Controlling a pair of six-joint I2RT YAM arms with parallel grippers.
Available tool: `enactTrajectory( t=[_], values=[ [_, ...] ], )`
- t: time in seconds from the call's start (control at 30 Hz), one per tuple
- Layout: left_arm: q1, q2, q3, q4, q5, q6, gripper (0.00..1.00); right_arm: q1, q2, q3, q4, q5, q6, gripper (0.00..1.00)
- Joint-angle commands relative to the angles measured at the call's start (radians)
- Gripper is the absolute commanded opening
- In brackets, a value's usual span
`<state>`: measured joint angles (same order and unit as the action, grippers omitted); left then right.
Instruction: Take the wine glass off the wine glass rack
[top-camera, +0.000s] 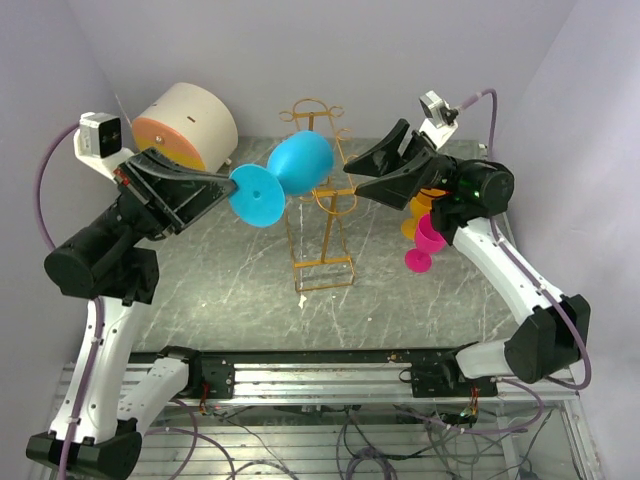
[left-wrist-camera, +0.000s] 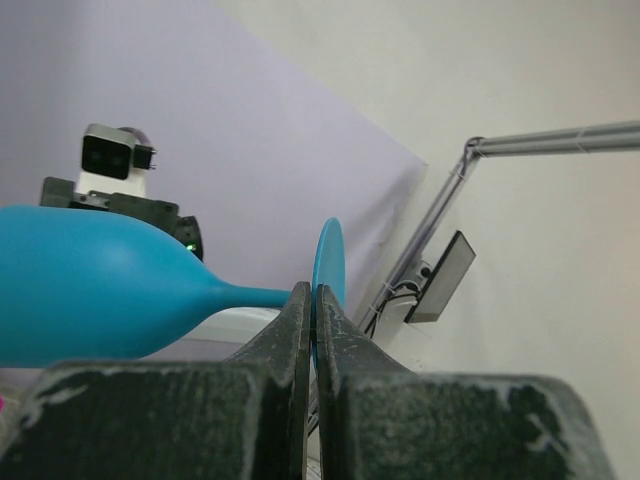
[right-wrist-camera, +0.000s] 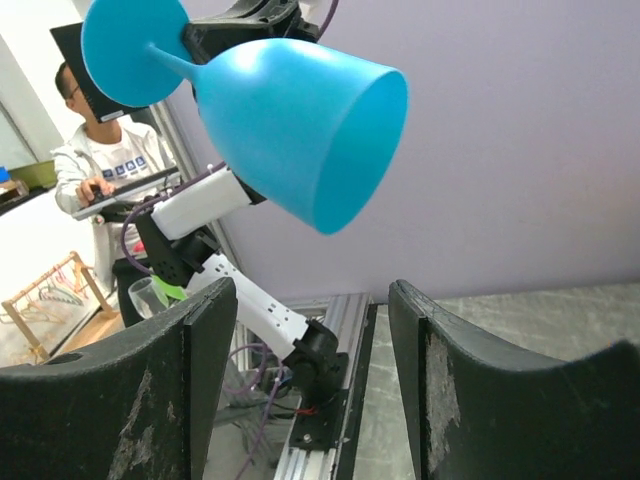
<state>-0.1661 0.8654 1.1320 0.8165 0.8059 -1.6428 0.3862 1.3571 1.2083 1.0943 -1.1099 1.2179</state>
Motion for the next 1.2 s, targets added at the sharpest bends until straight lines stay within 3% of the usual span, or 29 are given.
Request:
enactTrajectory(
  t=[0.0, 0.3, 0.9, 0.97, 1.07, 1.17],
  values=[
    [0.004, -0.019, -0.009, 0.167, 0.02, -0.081, 0.07, 0.006, 0.049, 0.033, 0.274, 0.018, 0.136, 0.62],
    [0.004, -0.023, -0.045, 0.204, 0.01, -0.108, 0.07, 0.04, 0.173, 0.12, 0.544, 0.062, 0.352, 0.62],
    [0.004, -0.024, -0.082, 0.194, 0.002, -0.092, 0.07, 0.181, 0.23, 0.196, 0.557, 0.09, 0.349, 0.56],
    [0.004, -0.026, -0.085, 0.189, 0.003, -0.088, 0.07, 0.188, 0.23, 0.2, 0.563, 0.088, 0.352, 0.41],
    [0.004, -0.028, -0.09, 0.185, 0.005, -0.083, 0.07, 0.189, 0.222, 0.194, 0.562, 0.08, 0.352, 0.0],
    [0.004, -0.041, -0.099, 0.133, 0.006, -0.04, 0.1, 0.189, 0.2, 0.169, 0.545, 0.067, 0.326, 0.0]
  ],
)
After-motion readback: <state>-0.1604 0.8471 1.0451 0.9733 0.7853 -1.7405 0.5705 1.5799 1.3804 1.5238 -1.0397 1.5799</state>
